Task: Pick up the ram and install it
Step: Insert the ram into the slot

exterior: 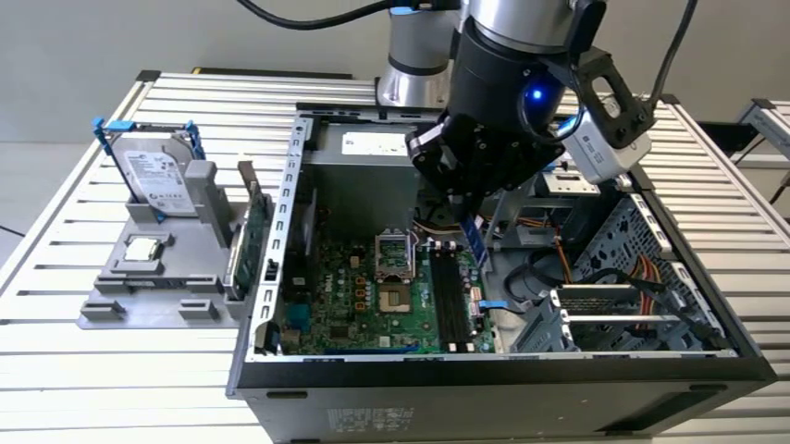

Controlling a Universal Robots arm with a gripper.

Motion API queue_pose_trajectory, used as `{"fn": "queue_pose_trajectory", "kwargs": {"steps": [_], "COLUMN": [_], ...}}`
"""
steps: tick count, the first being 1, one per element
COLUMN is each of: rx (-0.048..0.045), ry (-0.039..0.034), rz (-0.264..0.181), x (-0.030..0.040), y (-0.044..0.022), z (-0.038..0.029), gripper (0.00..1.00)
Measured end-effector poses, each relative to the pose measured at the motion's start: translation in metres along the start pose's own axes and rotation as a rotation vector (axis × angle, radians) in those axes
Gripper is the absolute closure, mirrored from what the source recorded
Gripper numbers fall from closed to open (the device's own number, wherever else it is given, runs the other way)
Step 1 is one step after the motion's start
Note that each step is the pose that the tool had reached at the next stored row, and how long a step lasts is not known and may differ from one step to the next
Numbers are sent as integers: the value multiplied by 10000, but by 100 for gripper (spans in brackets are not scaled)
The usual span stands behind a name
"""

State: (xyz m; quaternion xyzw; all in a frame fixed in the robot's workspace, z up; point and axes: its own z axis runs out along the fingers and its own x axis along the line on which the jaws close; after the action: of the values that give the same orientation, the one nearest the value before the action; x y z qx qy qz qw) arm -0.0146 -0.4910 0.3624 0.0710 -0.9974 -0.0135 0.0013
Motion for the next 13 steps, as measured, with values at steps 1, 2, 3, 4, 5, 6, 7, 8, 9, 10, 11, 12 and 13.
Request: {"fn": "queue_pose_trajectory", "kwargs": {"steps": [1, 2, 3, 4, 5, 6, 7, 8, 9, 10, 11, 12, 13], "rx": [0, 1, 0, 0, 0, 0, -1, 0, 0, 0, 0, 1, 0], "ry": [0, 0, -1, -1, -1, -2, -2, -2, -3, -3, -3, -3, -4], "rz": [10, 20, 30, 40, 50, 59, 69, 79, 90, 99, 107, 119, 127], "x": [-1, -1, -2, -3, -3, -4, -4, -4, -5, -5, -5, -6, -6], "y": [0, 0, 0, -1, -1, -1, -1, -1, -1, -1, -2, -2, -2], "z": [4, 7, 11, 14, 18, 21, 25, 29, 32, 35, 38, 42, 45], "gripper": [100, 100, 100, 100, 100, 100, 100, 100, 100, 100, 100, 100, 100]}}
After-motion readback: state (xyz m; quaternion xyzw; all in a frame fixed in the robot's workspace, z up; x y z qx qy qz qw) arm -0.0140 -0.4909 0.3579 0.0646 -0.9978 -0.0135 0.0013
